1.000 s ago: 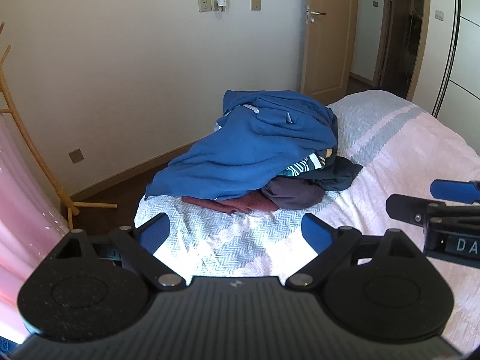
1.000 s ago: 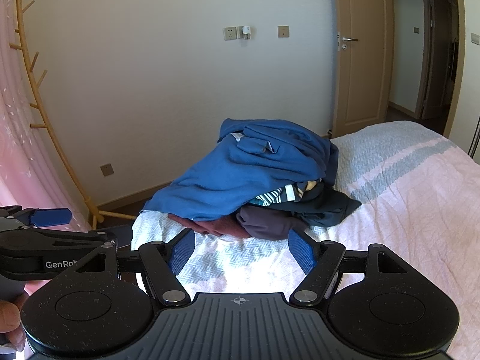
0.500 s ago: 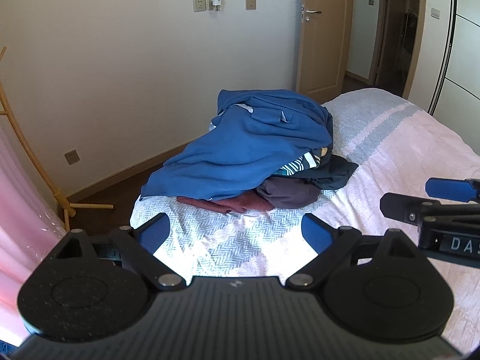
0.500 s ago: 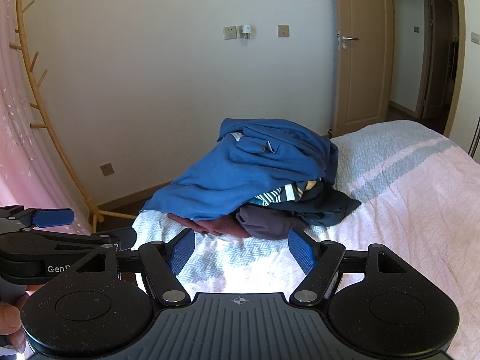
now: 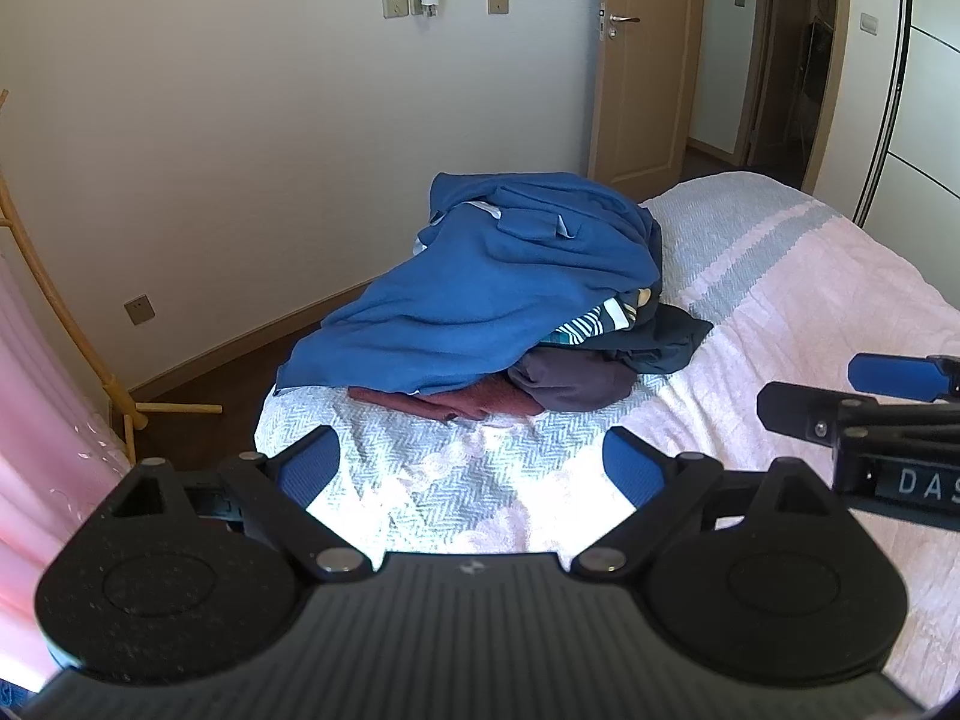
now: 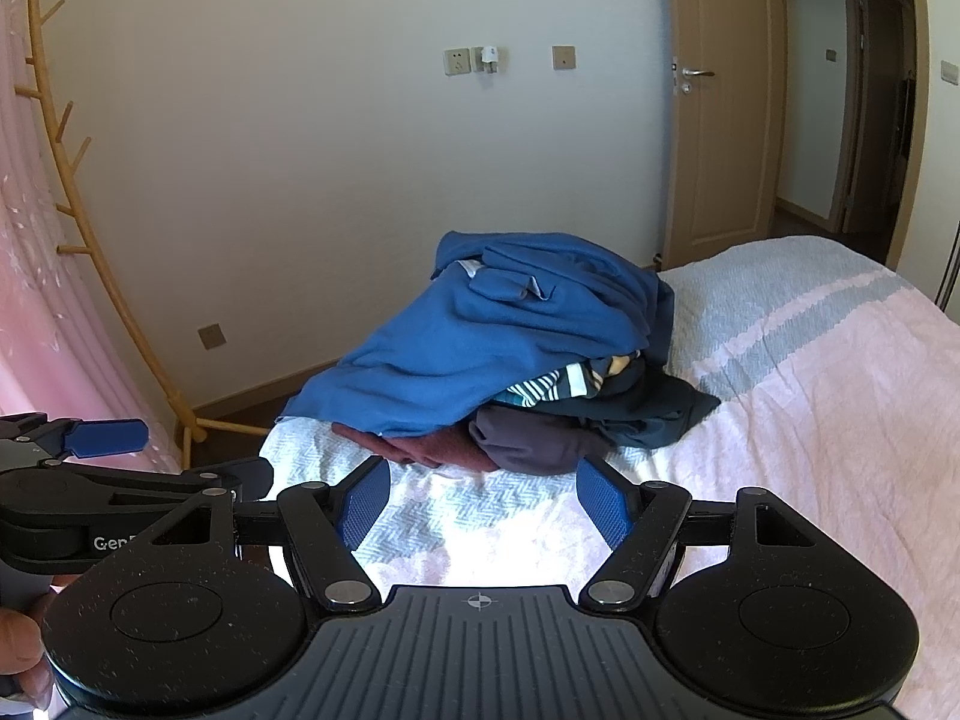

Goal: Fold clothes

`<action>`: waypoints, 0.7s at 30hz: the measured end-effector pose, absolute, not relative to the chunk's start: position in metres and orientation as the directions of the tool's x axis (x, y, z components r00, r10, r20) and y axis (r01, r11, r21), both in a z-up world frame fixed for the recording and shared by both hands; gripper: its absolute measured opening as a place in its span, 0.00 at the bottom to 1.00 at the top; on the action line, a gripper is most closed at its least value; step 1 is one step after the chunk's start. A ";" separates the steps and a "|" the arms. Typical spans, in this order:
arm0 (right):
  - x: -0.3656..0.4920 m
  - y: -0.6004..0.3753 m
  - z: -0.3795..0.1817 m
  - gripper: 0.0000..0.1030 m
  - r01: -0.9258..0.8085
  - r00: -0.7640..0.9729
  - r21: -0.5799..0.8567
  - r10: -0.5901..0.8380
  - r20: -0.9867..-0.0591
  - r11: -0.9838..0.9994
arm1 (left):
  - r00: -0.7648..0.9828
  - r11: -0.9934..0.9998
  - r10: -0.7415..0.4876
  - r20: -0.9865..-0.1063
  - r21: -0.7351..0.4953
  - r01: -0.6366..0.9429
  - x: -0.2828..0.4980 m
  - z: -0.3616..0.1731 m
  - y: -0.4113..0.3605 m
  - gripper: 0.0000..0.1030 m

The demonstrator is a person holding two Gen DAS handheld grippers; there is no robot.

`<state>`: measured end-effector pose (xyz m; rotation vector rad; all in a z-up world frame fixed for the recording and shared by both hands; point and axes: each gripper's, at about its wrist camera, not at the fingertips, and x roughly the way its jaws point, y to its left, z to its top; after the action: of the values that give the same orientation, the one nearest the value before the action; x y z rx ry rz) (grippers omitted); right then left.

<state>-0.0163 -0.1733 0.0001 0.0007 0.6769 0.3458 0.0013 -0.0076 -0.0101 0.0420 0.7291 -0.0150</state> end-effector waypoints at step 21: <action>-0.011 -0.186 -0.006 0.70 -0.317 0.713 0.140 0.333 -0.617 0.938 | 0.737 0.999 0.026 -0.676 0.045 0.007 -0.002 -0.011 -0.020 0.90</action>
<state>-0.0105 -0.1856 -0.0057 0.0246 0.6889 0.3599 -0.0025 -0.0196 -0.0108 0.0459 0.7428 0.0102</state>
